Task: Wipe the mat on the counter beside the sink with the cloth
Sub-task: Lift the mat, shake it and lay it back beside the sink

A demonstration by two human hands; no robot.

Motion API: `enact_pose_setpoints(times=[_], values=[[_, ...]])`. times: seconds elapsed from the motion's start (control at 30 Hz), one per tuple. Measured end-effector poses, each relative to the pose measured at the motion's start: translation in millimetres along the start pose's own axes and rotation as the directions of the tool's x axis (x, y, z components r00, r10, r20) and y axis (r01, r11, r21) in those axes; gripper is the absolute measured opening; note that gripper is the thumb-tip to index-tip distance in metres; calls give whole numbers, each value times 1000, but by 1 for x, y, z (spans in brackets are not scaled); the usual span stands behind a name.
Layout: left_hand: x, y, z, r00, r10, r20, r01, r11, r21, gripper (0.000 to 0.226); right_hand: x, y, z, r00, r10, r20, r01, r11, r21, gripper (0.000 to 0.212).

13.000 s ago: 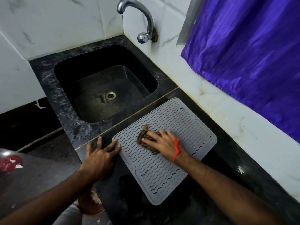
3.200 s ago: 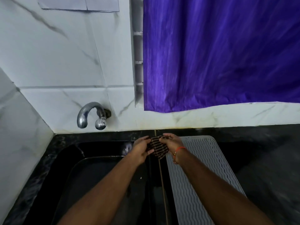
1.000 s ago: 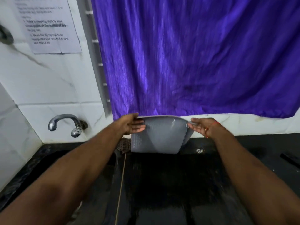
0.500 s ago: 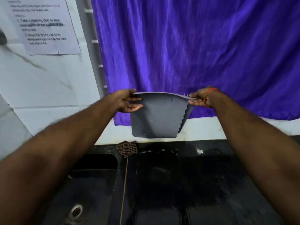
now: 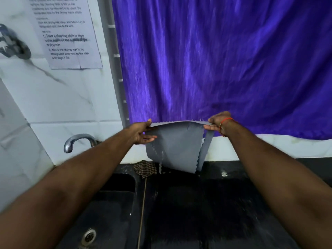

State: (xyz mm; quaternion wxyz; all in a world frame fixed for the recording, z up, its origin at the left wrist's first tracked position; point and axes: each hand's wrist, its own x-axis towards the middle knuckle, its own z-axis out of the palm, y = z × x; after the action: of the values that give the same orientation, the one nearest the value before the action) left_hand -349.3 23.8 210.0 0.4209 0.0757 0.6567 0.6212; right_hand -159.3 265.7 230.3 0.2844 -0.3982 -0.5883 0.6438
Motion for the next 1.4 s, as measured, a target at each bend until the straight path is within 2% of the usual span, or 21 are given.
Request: enact_pose_setpoints(times=[0.2,0.37,0.47,0.53,0.63,0.7,0.83,0.97,1.13,1.23,1.33,1.4], values=[[-11,26,7,997,73,29,-72,997,-19,31,-5,-36,0,996,-86,-9,86,993,76,30],[-22,39,2,994,86,61,-86,996,-5,32,-13,-62,-10,996,-77,35,76,996,40,17],[-23,32,-2,995,70,77,-69,998,-12,44,-25,-59,-13,996,-65,59,63,998,26,14],[-27,18,-6,995,68,76,-67,998,-14,43,-36,-47,-17,996,-46,77,43,998,44,14],[-43,-13,-15,995,56,82,-54,998,-24,22,-63,-14,-23,993,-7,117,3,999,41,12],[-60,-42,-22,996,19,84,-17,1000,-25,17,-85,13,-30,990,12,141,-18,999,40,10],[-105,-116,-44,995,-67,80,67,998,2,27,-138,70,-50,976,37,213,-40,999,7,12],[-157,-203,-63,979,-194,65,192,981,28,31,-197,139,-66,954,152,258,-144,988,-51,17],[-196,-306,-75,941,-336,-51,338,940,40,31,-261,229,-82,920,319,230,-301,947,-110,20],[-204,-348,-75,933,-349,-89,359,919,163,31,-283,273,-91,894,416,167,-395,907,-143,26],[-202,-381,-74,956,-248,-160,290,889,354,41,-294,308,-96,886,455,94,-420,870,-257,33],[-201,-391,-75,963,-191,-188,261,832,490,47,-301,326,-97,884,462,65,-406,830,-382,35]])
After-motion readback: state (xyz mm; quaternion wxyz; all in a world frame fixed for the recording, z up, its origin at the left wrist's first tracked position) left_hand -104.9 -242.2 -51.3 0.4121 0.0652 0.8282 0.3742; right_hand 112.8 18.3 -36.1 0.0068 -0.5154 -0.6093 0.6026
